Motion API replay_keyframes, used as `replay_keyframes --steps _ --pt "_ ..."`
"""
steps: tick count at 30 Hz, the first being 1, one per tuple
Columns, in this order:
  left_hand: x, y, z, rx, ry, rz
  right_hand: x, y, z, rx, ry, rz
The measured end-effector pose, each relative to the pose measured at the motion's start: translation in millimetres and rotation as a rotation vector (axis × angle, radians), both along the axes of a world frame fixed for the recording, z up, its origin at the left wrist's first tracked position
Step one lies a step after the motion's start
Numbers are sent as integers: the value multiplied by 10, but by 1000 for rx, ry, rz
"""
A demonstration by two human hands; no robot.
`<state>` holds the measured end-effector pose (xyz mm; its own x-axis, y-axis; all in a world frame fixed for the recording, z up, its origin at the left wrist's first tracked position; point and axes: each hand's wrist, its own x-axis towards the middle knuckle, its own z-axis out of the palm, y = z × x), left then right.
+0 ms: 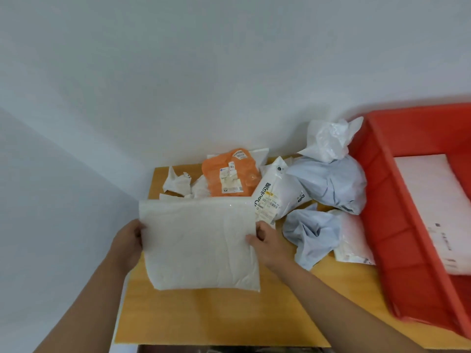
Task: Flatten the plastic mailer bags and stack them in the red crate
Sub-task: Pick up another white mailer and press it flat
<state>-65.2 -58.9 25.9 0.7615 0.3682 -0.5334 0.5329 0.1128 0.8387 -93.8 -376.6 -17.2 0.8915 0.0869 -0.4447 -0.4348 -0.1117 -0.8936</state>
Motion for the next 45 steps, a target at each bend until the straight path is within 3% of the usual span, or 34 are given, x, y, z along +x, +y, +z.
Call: replay_keyframes --steps 7,13,17,22,29,32,34,40,42,45 --pt "589 -607 230 -323 -33 -410 90 -686 465 107 15 -406" --pt "715 -1045 303 -519 1 -507 -16 -959 683 50 -21 -662" --pt "847 -1178 497 -603 -72 -504 -132 -908 754 -222 -86 -744" --pt "916 -1457 843 -733 -203 -443 -225 -813 830 -567 -272 -605" --pt "792 -2151 1306 -625 -358 -392 -271 -640 1287 -738 -617 -358" --pt "654 -2481 1460 -572 -413 -414 -212 -713 1392 -981 -774 -256" --pt "565 -2681 1545 -550 -451 -434 -135 -797 1409 -1150 -817 -272" --pt "307 -3312 1733 -423 -559 -601 -21 -1318 1477 -1376 -886 -402" --pt "238 -3535 1748 -358 -609 -727 -12 -1558 1539 -1324 -812 -485" --pt "211 -3786 1705 -333 -609 -842 -37 -1961 1595 -1046 -666 -643"
